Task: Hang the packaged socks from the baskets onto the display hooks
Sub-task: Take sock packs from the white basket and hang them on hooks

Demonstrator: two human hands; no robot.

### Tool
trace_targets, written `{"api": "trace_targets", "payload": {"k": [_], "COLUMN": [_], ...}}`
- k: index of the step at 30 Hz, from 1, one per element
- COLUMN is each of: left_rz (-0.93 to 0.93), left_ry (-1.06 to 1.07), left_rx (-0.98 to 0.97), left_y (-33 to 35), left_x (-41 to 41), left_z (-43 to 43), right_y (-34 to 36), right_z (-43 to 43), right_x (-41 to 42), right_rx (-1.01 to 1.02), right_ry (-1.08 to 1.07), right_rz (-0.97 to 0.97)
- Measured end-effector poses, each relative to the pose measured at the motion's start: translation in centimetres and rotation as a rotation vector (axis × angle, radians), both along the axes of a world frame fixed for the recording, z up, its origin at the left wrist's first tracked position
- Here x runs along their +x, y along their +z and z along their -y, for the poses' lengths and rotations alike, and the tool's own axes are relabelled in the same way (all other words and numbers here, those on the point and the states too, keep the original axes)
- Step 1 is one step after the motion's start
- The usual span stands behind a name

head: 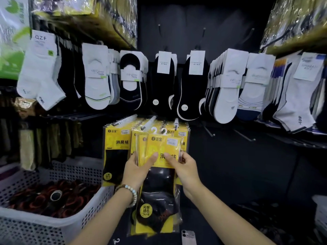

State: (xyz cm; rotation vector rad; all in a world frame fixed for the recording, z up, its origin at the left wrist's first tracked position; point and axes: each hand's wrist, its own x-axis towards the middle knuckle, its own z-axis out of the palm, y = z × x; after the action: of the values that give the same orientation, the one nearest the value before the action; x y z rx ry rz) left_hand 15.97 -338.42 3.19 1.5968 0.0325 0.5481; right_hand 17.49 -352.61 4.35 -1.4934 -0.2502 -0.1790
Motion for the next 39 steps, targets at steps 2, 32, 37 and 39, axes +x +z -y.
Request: {"api": "trace_targets", "payload": {"k": [2,32,37,39], "left_rz": [-0.004,0.098,0.073,0.063], "left_ry": [0.01,0.209,0.183,0.163], "left_rx": [-0.013,0.105,0.097,0.098], "left_y": [0.1,0.9,0.5,0.3], "left_x": [-0.3,2.9,2.5,2.2], "left_z": [0.4,-5.3,-4.8,-4.4], "right_y": [0.1,-2.0,-3.6,-3.3], "right_z": [0.6,3.6,5.0,4.8], "right_x": [-0.2,13.1,11.9,10.2], "right_rx": [0.011,-0.025,-0.199,-0.212], "right_ry": [0.015,-0.244,-0.471,-0.352], "right_rz": [-0.007,-0.237,-0.278,-0.187]}}
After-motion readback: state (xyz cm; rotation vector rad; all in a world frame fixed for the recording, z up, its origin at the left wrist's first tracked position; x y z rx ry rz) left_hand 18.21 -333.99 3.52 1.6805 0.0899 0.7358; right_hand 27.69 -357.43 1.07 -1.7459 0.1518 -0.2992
